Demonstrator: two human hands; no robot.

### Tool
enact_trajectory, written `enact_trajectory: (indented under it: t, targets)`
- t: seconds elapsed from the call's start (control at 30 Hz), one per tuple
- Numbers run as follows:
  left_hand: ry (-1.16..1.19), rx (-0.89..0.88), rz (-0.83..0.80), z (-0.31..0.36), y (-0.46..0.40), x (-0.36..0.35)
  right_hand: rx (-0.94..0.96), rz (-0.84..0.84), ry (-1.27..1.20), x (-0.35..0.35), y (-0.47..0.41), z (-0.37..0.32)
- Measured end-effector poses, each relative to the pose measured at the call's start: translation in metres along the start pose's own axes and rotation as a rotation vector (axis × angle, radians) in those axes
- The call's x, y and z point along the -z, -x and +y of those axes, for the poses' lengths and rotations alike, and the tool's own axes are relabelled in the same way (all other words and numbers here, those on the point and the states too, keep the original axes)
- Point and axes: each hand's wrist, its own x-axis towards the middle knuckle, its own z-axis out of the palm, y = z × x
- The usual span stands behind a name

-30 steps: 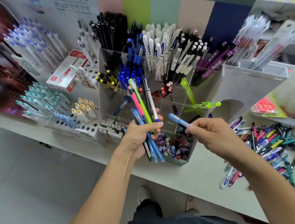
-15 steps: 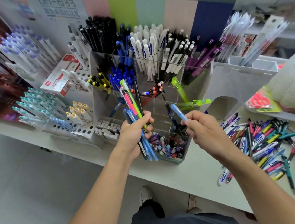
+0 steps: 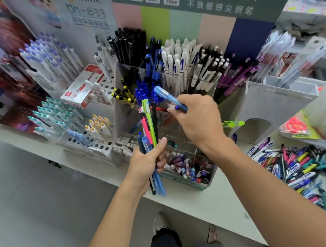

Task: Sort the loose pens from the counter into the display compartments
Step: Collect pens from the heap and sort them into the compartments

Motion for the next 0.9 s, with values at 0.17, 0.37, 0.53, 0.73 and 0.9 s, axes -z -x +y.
enact_trajectory:
  t: [0.17,0.37,0.53,0.73,0.9]
  targets:
    - [0.205,-0.009,-0.043,0.008,0.015,-0.005,-0.224,0.21,-0.866,0.072,0.022,0.014]
    - [0.271,-0.088,-0.073,0.031,0.016,-0.046,-0.592,-0.185,-1.232,0.069,0.062,0.039]
    - [0.205,-0.06,0.061,0.036,0.006,-0.05,-0.51,-0.385,-0.77,0.074,0.069,0.048]
    - [0.055,-0.144,0.05,0.037,0.016,-0.024,-0.216,-0.4,-0.461,0.071,0.049,0.027]
    - [0.122,-0.11,0.039,0.037,0.025,-0.014,0.012,-0.608,-0.392,0.037,0.031,-0.009]
